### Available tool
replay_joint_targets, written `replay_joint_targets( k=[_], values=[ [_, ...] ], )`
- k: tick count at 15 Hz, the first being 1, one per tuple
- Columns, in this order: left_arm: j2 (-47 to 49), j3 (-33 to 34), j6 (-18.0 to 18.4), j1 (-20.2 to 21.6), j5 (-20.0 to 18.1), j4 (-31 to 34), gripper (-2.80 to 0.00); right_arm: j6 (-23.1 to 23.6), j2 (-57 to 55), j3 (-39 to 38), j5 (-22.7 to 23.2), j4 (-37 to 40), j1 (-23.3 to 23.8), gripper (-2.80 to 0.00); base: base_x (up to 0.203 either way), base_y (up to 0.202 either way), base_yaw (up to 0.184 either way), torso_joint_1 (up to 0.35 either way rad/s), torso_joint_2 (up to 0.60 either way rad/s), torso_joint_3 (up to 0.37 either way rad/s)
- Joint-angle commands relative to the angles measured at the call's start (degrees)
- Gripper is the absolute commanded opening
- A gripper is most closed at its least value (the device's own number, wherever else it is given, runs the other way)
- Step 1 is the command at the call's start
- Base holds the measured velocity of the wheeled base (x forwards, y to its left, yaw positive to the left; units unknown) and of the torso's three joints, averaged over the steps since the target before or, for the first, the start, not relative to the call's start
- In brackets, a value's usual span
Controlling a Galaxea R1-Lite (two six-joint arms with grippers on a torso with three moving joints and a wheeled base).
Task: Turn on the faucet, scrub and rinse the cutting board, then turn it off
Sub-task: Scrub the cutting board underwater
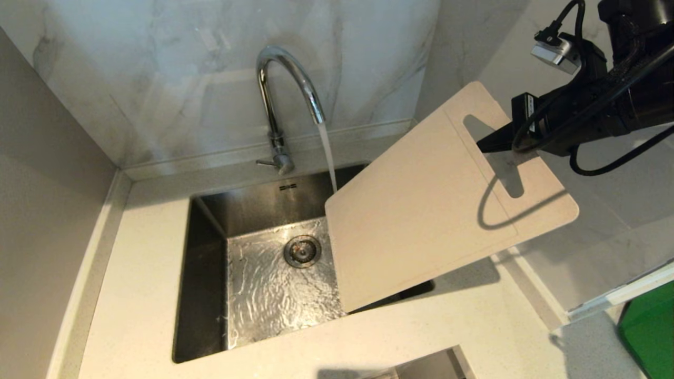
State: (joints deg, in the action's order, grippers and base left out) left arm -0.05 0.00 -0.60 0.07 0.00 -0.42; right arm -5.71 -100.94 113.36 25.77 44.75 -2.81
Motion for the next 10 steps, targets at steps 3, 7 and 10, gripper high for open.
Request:
replay_joint_targets(
  k=[3,7,10],
  values=[
    [0.0,0.0,0.0,0.0,0.0,0.0,-2.8,0.3,-0.4,0.2,-0.1,0.1,-1.9,-2.8,0.0,0.0,0.0,0.0,0.0,0.0],
    [0.0,0.0,0.0,0.0,0.0,0.0,-2.8,1.7,-0.9,0.5,-0.3,-2.0,-2.4,-2.8,0.0,0.0,0.0,0.0,0.0,0.0],
    [0.0,0.0,0.0,0.0,0.0,0.0,-2.8,2.1,-1.2,0.5,-0.5,-2.3,-3.2,-2.8,0.0,0.0,0.0,0.0,0.0,0.0]
  ],
)
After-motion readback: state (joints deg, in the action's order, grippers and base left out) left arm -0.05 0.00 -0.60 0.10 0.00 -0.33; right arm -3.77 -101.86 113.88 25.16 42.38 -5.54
